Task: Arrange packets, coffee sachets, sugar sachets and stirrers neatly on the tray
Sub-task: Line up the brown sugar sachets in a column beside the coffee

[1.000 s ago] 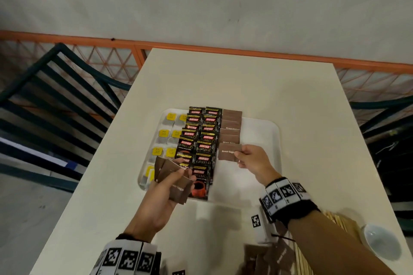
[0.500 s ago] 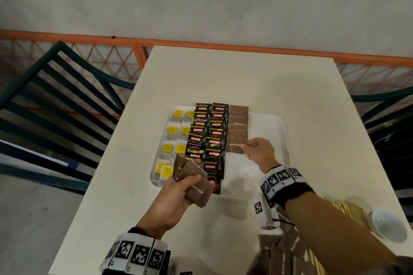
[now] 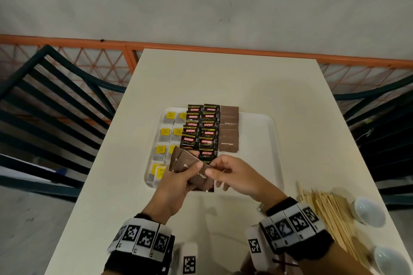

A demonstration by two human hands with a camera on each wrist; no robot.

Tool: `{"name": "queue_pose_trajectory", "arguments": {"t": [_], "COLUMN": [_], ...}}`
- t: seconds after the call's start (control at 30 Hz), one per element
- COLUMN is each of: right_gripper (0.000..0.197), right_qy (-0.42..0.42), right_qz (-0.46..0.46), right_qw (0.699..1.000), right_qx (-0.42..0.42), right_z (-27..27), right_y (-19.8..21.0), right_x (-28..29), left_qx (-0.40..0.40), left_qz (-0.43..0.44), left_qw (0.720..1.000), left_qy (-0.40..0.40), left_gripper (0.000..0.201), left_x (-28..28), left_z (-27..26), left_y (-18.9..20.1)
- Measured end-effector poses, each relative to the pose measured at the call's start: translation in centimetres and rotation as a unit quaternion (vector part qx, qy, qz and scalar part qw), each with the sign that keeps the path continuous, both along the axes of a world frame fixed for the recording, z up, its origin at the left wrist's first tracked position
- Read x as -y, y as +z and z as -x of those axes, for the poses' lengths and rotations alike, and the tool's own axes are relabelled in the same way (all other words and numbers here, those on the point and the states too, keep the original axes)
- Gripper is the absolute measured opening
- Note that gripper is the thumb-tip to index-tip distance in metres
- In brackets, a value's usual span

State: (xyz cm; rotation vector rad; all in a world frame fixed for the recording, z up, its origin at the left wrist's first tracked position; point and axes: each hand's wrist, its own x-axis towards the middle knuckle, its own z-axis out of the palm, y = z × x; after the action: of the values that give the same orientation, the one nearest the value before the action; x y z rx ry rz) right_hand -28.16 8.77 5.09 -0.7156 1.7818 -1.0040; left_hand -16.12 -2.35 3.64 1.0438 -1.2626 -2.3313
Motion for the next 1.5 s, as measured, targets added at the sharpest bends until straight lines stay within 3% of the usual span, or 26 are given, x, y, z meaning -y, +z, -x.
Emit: {"name": "queue_pose_trajectory", "arguments": {"t": [0.1,0.3,0.47,0.67,1.3,1.4,1.5], "right_gripper": [0.008,0.008,0.017,0.007,0.019,0.022,0.021], "right_qy": [-0.039,-0.176,-0.257,-0.335,-0.323,-0.279,-0.156], "right_qz": [0.026,0.062,0.07,0.019,-0.105,-0.079,-0.043], "right_qw": [0.999,0.964,0.949,0.936,0.928,0.931,0.971], "right_qx": [0.024,0.187,0.167,0.102,-0.152,-0.221,-0.178], "right_z": [-0.1,1.2,3.3,5.2,5.9,5.0,3.3], "right_y": [-0.2,-1.3,-3.6,-6.5,-8.7,-7.8,-4.8], "right_x": [-0.2,-1.4,-2.3,-0.9,1.8,1.6,1.6], "left_qx": [0.003,0.011,0.001,-0.022,0.049,0.043,0.036], "left_qz": [0.005,-0.07,-0.109,-0.15,0.028,0.031,0.042], "left_qw": [1.0,0.997,0.993,0.986,0.998,0.998,0.998], "left_qy": [-0.003,0.024,0.043,0.068,0.028,0.034,0.04], "left_gripper": [0.018,0.018,0.023,0.026,0.019,0.018,0.015], "left_x": [-0.4,0.1,0.5,0.5,0.5,0.4,0.4], "left_z": [0.4,0.1,-0.8,-1.7,-1.8,-1.5,-1.3], "left_y": [-0.1,-0.5,-0.5,0.0,-0.4,-0.5,-0.5]}}
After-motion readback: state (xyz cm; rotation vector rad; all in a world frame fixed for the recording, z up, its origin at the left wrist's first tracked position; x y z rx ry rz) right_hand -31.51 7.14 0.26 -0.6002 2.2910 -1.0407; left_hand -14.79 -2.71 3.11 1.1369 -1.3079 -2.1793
